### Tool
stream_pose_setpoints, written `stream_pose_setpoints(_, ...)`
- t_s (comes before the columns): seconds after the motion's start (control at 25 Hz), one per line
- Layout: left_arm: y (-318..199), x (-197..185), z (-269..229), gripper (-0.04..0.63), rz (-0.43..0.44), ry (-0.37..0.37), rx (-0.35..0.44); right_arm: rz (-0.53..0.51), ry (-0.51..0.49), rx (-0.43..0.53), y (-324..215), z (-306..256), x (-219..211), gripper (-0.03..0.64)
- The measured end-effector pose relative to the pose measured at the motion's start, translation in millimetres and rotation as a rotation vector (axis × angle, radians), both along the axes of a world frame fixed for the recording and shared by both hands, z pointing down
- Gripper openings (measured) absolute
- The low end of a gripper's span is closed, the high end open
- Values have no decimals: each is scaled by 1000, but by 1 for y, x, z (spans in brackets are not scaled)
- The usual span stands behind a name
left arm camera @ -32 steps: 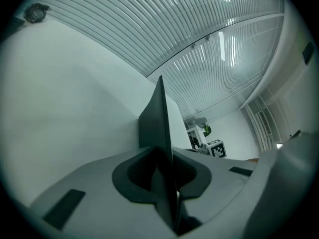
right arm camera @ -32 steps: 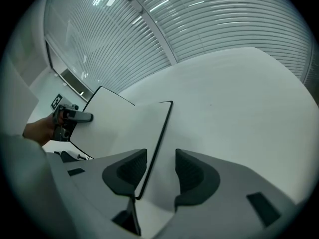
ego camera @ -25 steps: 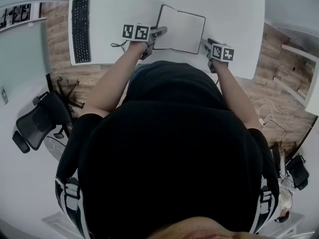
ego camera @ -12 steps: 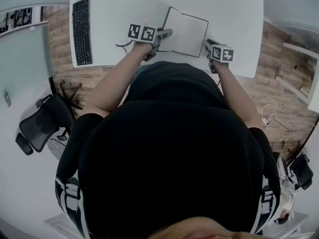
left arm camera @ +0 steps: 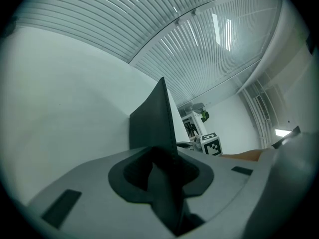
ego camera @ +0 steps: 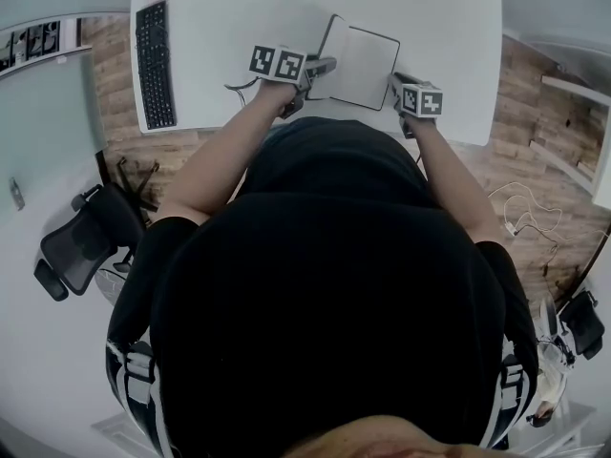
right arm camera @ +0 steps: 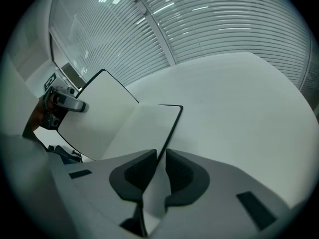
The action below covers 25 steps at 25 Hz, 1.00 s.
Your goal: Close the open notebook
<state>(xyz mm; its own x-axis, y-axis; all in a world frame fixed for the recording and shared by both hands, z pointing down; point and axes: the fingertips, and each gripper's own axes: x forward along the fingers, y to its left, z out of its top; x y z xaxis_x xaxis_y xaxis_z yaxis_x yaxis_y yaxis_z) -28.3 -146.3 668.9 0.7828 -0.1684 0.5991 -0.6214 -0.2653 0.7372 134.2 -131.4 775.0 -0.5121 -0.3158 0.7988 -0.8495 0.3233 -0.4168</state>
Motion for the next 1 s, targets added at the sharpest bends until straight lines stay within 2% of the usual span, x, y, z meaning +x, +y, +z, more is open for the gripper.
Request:
stream_pose_setpoints(0.52, 5, 41, -4, 193, 56, 28, 3, 21, -28, -6, 0, 1, 3, 75)
stream_pose_setpoints(1.0, 10, 73, -3, 244, 119, 109, -30, 44, -57, -14, 0, 1, 5, 66)
